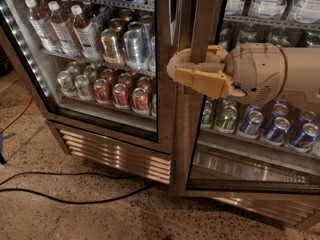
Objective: Open right fridge door
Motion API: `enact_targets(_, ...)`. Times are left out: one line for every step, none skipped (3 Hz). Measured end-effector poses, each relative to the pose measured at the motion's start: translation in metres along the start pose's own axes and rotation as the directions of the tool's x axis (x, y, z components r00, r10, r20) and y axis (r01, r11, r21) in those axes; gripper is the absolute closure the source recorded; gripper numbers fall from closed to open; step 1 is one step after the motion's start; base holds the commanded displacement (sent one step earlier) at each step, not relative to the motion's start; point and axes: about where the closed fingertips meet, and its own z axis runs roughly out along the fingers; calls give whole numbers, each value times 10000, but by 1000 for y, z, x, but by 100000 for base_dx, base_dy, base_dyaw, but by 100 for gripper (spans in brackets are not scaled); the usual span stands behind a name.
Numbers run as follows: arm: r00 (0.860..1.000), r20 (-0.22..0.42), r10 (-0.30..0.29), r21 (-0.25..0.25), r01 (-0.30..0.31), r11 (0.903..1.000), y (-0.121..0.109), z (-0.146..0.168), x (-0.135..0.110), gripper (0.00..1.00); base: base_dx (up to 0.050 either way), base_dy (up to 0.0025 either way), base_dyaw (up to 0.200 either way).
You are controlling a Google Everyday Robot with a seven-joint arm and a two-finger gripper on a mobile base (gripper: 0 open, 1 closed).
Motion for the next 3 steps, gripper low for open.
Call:
enact_targets(10000, 0, 0, 0, 0, 10000, 0, 0, 0, 100, -4999, 2, -20)
enact_targets(10000, 0, -1, -2, 1, 10000, 0, 0, 0, 100, -5000, -1, 2)
enact_targets(10000, 0, -1, -2, 1, 10000, 0, 0, 0, 100, 0, -1, -15187)
